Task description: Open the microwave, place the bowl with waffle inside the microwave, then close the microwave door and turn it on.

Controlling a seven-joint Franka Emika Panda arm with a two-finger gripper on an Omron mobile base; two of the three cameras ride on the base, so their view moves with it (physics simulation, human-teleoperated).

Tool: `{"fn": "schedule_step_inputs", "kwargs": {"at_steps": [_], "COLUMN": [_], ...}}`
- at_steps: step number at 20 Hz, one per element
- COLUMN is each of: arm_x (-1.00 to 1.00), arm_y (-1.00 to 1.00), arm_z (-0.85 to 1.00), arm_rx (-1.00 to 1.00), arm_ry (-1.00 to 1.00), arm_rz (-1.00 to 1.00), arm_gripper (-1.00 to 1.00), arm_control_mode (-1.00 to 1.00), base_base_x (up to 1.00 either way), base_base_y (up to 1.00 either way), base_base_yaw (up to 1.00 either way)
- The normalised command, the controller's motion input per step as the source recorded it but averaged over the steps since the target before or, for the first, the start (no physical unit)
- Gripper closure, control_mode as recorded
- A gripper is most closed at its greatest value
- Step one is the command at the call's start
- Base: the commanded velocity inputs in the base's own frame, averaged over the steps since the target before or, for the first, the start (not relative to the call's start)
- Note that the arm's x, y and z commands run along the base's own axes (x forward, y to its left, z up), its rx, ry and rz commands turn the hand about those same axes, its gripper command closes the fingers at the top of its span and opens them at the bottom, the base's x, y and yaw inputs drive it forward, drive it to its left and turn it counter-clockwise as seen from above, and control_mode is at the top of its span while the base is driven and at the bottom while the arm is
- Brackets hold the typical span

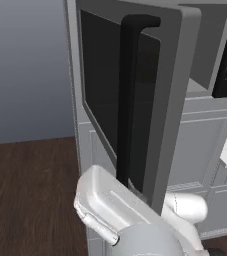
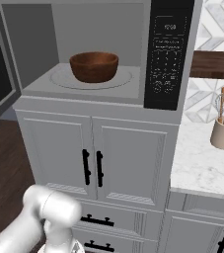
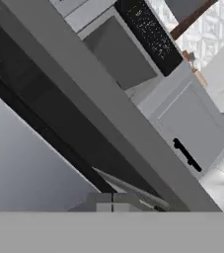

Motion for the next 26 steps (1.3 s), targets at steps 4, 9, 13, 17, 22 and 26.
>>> {"fn": "schedule_step_inputs", "kwargs": {"at_steps": [4,9,13,17,22,26], "arm_x": [0.88,1.00,1.00,0.90,0.17,-0.40], "arm_y": [0.43,0.25,-0.08,-0.61,-1.00,-1.00], "arm_z": [-0.29,-0.16,-0.12,-0.16,-0.04,0.00], "arm_rx": [-0.49,-0.55,-0.44,-0.31,-0.21,-0.13], "arm_ry": [0.16,0.11,0.05,0.06,0.01,0.00], "arm_rz": [-0.58,-0.59,-0.50,-0.28,-0.04,0.01], "arm_gripper": [1.00,1.00,1.00,1.00,1.00,1.00], "arm_control_mode": [-1.00,-1.00,-1.00,-1.00,-1.00,-1.00], "base_base_x": [0.00,0.00,0.00,0.00,0.00,0.00], "base_base_y": [0.00,0.00,0.00,0.00,0.00,0.00], "base_base_yaw": [0.00,0.00,0.00,0.00,0.00,0.00]}}
